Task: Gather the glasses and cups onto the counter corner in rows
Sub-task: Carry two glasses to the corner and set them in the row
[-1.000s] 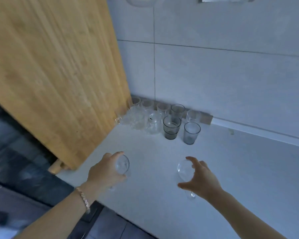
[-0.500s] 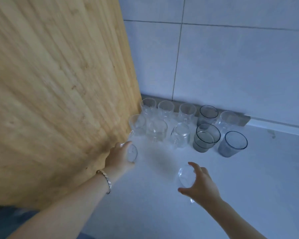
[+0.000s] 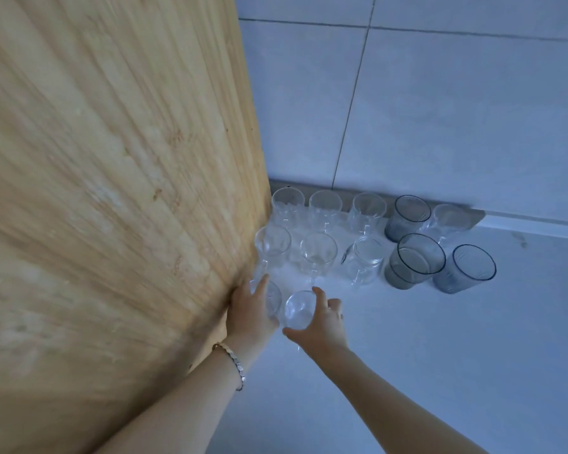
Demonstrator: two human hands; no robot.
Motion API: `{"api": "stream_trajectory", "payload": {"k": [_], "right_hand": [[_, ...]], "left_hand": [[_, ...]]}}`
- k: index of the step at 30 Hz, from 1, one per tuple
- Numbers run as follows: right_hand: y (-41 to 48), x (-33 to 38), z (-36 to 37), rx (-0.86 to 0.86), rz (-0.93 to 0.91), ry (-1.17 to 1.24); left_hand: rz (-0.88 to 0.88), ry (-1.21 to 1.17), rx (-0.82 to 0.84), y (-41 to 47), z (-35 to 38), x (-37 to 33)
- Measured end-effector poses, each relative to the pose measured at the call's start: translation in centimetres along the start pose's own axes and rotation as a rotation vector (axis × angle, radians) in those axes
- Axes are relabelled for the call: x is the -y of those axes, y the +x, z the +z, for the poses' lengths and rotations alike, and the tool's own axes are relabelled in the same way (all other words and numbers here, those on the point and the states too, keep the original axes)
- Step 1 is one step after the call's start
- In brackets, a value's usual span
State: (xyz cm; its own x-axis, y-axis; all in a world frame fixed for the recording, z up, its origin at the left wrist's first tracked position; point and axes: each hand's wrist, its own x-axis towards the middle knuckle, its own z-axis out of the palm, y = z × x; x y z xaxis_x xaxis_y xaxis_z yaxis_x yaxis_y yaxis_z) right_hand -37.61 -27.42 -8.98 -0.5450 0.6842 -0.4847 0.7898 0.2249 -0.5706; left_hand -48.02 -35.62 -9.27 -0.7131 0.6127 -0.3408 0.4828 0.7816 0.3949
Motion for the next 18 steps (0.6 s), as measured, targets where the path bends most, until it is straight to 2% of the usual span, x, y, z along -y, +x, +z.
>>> {"api": "stream_trajectory", "payload": {"k": [5,12,15,18], "right_hand": [[0.2,0.1,0.4,-0.037,0.016,0.087],[0.3,0.2,0.3,-0.070,0.029,0.033],[0.0,0.3,-0.4,-0.010,0.026,-0.072],[-0.6,-0.5,-1.7,0.134,0.018,-0.173]], "left_hand": [[0.047,0.112,-0.022,0.5,0.2,0.1],[0.061,0.171,0.006,0.3,0.3,0.3],[0.065,0.218,0.034,0.1,-0.2,0.1],[0.059,0.293,0.053,-0.8,-1.1,-0.8]]}}
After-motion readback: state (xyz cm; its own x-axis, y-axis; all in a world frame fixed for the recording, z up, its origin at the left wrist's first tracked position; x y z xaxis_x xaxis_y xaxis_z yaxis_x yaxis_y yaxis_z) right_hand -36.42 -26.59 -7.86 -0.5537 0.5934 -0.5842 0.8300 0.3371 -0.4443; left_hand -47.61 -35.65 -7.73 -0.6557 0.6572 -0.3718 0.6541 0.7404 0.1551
